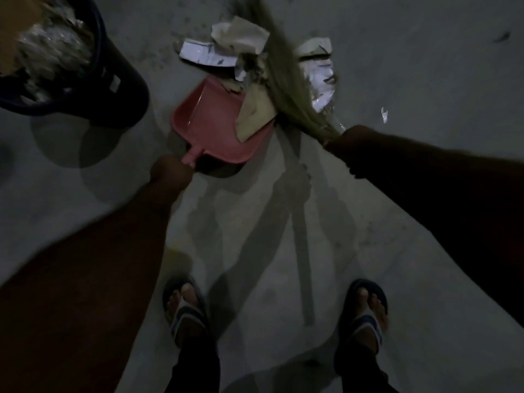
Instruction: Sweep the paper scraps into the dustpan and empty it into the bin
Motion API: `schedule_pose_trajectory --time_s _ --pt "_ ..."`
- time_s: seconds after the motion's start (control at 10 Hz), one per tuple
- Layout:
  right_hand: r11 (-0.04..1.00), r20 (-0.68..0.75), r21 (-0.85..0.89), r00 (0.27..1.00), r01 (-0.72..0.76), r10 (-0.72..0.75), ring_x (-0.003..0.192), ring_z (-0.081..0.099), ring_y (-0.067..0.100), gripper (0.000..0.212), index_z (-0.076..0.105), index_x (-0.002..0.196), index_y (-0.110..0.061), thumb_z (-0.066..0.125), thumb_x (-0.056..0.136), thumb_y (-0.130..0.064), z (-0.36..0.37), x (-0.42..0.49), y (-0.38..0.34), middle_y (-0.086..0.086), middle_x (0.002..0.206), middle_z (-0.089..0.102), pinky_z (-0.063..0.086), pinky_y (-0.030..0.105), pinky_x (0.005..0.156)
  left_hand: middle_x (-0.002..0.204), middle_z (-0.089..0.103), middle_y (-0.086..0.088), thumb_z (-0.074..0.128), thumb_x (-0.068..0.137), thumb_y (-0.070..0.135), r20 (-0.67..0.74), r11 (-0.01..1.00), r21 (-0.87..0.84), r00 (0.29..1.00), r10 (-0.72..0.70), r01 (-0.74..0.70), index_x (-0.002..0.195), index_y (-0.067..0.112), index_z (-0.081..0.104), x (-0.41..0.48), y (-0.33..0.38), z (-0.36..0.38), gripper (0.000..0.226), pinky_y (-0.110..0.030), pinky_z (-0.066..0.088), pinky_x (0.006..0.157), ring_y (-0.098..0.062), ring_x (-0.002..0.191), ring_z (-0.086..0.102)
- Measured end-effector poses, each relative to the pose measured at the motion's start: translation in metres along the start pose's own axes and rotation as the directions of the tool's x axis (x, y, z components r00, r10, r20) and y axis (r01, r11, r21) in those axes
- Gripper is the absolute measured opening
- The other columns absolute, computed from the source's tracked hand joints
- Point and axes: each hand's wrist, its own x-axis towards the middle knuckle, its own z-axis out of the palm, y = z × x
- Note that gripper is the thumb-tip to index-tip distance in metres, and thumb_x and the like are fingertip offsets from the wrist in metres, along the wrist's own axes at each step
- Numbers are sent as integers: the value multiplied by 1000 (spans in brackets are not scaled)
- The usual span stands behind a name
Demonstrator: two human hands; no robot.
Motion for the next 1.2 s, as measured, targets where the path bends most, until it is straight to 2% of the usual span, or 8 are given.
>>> schedule_pose_trajectory --time_s 0.2,0.3,0.6,0.7,0.8,1.0,1.1,1.2 --pt "989 111 132 993 -62 47 51 54 26 45 61 103 -6 63 92 -50 22 -61 18 16 74 57 48 28 47 63 44 1 54 89 23 62 999 -34 998 34 -32 61 21 42 18 18 4 31 -17 37 58 -16 56 43" --pt "998 106 53 994 24 -29 54 60 27 40 63 110 -16 60 93 -52 30 -78 32 13 80 60 54 32 47 62 45 -1 51 91 20 52 997 -61 997 51 -48 61 20 42 12 8 11 31 -19 38 56 -24 71 51" --pt "992 -205 69 975 104 -88 65 68 25 37 66 104 -24 58 90 -57 33 -97 73 6 80 66 61 44 52 67 55 -8 52 87 22 66 984 -164 995 81 -70 67 14 55 -37 -9 37 22 -37 47 72 -29 77 57" --pt "987 -263 125 962 105 -69 63 67 24 36 66 102 -24 60 90 -57 28 -93 83 7 80 67 60 41 50 88 66 -26 55 81 31 26 964 -243 993 117 -107 92 4 67 -45 -18 45 32 -48 53 74 -40 83 65" --pt "974 -293 210 956 83 -18 65 66 24 37 65 109 -25 61 90 -56 23 -93 96 8 86 67 58 37 48 93 67 -27 58 89 22 28 974 -163 986 161 -155 97 1 68 -51 -19 50 24 -46 52 76 -41 87 65" --pt "961 -280 270 951 -57 135 69 68 27 45 65 116 -21 61 90 -57 32 -114 139 9 94 68 61 40 53 99 67 -26 53 88 23 97 989 -126 991 88 -75 98 0 66 -65 -22 55 28 -45 52 82 -42 96 64" --pt "951 -194 257 955 -172 225 68 68 28 45 65 115 -18 59 92 -56 56 -130 161 11 90 68 61 40 53 102 66 -26 51 92 19 105 993 -108 993 52 -40 101 -1 64 -75 -21 60 26 -43 50 84 -42 98 62" --pt "933 -60 282 966 -224 250 65 68 30 46 66 115 -16 59 92 -55 78 -136 165 12 87 67 62 41 54 103 66 -24 54 93 17 70 986 -94 987 141 -135 104 -1 65 -84 -19 71 24 -38 45 78 -40 97 62"
